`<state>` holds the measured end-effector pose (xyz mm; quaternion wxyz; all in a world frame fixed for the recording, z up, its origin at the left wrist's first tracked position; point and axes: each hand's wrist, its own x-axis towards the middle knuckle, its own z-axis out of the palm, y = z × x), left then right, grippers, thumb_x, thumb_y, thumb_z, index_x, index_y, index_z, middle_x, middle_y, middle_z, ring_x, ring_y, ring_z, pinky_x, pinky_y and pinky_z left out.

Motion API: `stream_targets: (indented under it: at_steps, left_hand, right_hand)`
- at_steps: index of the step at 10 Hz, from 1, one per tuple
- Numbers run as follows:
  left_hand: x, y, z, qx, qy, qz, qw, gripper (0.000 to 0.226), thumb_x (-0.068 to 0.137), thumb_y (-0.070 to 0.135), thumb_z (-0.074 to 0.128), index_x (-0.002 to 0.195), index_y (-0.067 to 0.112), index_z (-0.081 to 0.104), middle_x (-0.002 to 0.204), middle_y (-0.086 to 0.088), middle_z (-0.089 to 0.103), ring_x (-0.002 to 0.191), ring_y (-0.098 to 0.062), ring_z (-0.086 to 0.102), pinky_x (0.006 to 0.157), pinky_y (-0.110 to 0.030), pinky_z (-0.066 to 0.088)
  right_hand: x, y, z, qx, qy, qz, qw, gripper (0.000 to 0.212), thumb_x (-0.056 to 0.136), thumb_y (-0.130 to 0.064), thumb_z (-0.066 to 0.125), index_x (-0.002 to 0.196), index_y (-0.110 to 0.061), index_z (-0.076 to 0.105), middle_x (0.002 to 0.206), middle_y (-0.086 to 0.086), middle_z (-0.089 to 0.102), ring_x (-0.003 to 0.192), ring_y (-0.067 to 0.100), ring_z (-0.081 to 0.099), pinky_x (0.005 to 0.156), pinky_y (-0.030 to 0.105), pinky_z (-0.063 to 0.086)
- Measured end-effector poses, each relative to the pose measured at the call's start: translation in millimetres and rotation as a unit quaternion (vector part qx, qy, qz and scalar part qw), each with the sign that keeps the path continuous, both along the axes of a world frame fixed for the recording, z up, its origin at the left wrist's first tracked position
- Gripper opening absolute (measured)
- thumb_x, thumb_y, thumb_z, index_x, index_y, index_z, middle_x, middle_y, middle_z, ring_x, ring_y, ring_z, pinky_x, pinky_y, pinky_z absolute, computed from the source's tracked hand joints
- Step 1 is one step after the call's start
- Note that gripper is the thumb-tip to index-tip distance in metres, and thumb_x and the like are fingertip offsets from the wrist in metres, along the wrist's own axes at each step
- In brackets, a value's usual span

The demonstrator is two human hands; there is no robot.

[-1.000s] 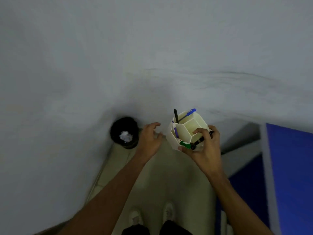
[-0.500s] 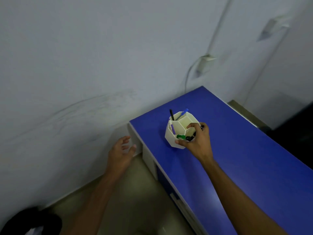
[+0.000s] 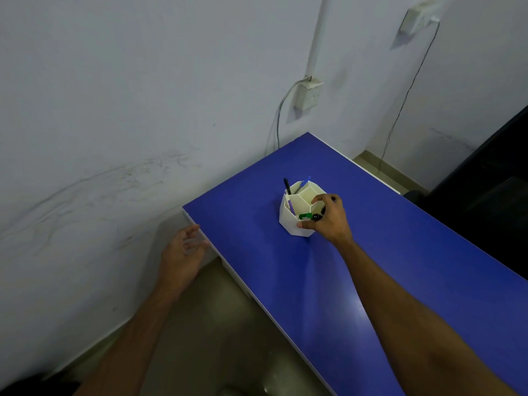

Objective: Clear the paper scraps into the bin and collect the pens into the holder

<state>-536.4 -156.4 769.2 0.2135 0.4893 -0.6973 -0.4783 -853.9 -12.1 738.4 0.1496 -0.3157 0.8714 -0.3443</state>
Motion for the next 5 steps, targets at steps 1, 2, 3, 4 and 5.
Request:
stream_targets:
  at_steps: [1,2,3,4,5]
  left_hand:
    - [-3,1,1,0.006,-0.001,-0.002,1.0,0.042,0.091,0.023,0.064,0.131,0.02,0.052,0.132,-0.006,0.057,0.106,-0.013,0.053,0.074,-0.019,0.045]
    - [-6,1,2,0.011,-0.004,0.002,1.0,0.042,0.09,0.025,0.065,0.13,0.021,0.052,0.132,-0.006,0.057,0.108,-0.014,0.054,0.069,-0.016,0.044]
    - [-8,-1,2,0.021,-0.002,0.001,1.0,0.042,0.091,0.025,0.064,0.13,0.022,0.051,0.133,-0.006,0.057,0.111,-0.016,0.055,0.076,-0.022,0.047]
    - [-6,1,6,0.017,0.001,-0.001,1.0,0.041,0.091,0.024,0.064,0.13,0.02,0.051,0.134,-0.007,0.056,0.112,-0.018,0.055,0.08,-0.026,0.047]
    - [-1,6,18,0.004,0.002,0.01,1.0,0.041,0.091,0.023,0.064,0.13,0.018,0.052,0.134,-0.008,0.056,0.111,-0.018,0.055,0.08,-0.027,0.046]
  right_hand:
    - [-1,-3,4,0.015,-0.016,0.011,1.0,0.078,0.056,-0.035,0.093,0.121,-0.021,0.051,0.138,0.006,0.035,0.119,0.025,0.049,0.09,0.032,0.053]
    - [2,-4,5,0.028,-0.015,0.017,0.999,0.081,0.058,-0.034,0.092,0.126,-0.022,0.049,0.142,0.006,0.03,0.124,0.028,0.048,0.096,0.037,0.051]
    - [4,-3,8,0.038,-0.027,0.027,0.999,0.092,0.057,-0.035,0.093,0.135,-0.026,0.043,0.152,0.005,0.017,0.132,0.031,0.041,0.105,0.046,0.047]
    - [9,2,15,0.033,-0.034,0.018,0.999,0.101,0.054,-0.04,0.093,0.139,-0.03,0.04,0.158,0.003,0.008,0.139,0.033,0.032,0.11,0.051,0.041]
    - [28,13,25,-0.024,0.011,-0.018,0.999,0.096,0.059,-0.043,0.09,0.141,-0.03,0.04,0.159,0.005,0.014,0.143,0.031,0.025,0.11,0.049,0.038]
